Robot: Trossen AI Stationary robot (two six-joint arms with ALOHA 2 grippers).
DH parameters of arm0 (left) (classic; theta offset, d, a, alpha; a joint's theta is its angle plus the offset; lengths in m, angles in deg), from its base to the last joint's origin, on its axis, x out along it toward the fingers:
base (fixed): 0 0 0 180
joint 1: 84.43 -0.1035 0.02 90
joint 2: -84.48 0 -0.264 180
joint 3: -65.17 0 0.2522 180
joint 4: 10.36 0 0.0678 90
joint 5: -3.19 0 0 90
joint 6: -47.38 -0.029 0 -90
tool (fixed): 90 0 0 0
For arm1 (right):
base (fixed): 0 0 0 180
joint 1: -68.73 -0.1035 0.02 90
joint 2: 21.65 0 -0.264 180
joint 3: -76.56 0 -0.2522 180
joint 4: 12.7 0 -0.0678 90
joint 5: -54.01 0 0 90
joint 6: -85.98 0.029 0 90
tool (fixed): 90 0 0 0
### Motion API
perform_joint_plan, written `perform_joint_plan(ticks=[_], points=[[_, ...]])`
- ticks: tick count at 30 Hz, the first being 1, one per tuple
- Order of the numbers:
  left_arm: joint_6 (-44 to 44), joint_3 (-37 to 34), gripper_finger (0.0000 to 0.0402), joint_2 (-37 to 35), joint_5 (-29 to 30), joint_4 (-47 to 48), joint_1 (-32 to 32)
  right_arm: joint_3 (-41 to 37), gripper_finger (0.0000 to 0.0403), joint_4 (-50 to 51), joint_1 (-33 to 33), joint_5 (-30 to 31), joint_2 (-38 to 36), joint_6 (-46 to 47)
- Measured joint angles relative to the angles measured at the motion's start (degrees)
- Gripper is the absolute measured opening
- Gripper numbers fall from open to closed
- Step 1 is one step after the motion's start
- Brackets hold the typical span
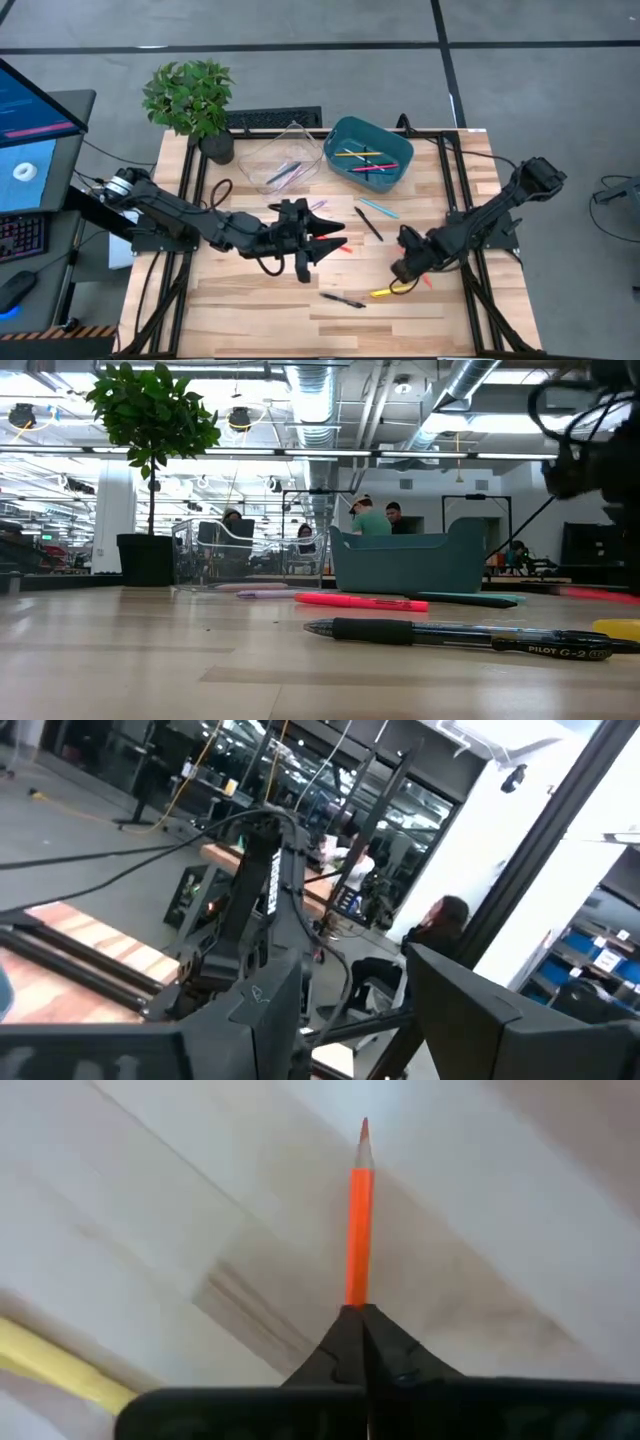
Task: Sort pens & pencils
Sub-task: Put the orange colored pencil into the blue bin
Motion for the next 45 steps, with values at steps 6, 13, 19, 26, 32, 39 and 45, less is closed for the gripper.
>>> perform_joint_plan(ticks=[6, 13, 19, 26, 32, 39, 45], points=[[-2.0, 0.0, 0.0173, -0.6, 0.9, 0.0, 0.1, 0.0, 0.0001, 0.2, 0.7, 7.7, -8.8, 0.0], [-2.1, 0.0, 0.0173, -0.6, 1.1, 1.2, -0.1, 0.2, 0.0004, -2.1, 1.6, 12.8, -19.5, -5.5], [-2.1, 0.0, 0.0173, -0.6, 1.1, 0.3, -0.1, 0.2, 0.0027, -3.2, -0.6, 2.5, -16.3, -18.3], [-2.0, 0.0, 0.0173, -0.6, 1.2, 0.6, -0.1, 3.7, 0.0056, -1.0, -0.3, -8.3, -1.4, -27.7], [-1.7, 0.0, 0.0173, -0.6, 0.9, 0.2, -0.1, 7.7, 0.0127, -1.5, -0.3, -8.4, 4.8, -31.6], [-1.6, 0.0, 0.0173, -0.6, 0.4, 0.4, -0.1, 6.8, 0.0204, -3.1, 0.7, -7.6, 8.7, -32.4], [-1.3, 0.0, 0.0173, -0.6, 0.3, 0.4, -0.1, 6.3, 0.0198, -4.7, 0.9, -7.3, 13.0, -30.2]])
